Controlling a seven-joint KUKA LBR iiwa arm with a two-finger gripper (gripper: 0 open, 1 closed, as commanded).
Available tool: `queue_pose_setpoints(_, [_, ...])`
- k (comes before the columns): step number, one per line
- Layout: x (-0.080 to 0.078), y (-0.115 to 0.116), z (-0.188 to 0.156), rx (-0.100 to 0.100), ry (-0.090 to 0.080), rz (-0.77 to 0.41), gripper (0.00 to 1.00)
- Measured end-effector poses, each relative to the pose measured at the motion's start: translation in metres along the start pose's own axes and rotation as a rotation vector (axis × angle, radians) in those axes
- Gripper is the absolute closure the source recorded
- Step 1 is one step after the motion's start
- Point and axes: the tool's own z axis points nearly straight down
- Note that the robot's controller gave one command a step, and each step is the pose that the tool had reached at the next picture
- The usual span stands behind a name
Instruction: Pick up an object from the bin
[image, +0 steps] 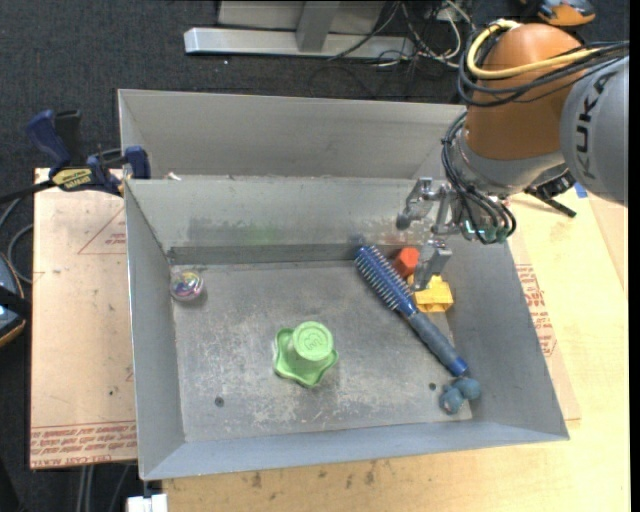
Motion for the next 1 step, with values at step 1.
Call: queue_pose_setpoints(1, [0.0149,-0.0701,0.0901,0.001,0.0,0.05,0.0])
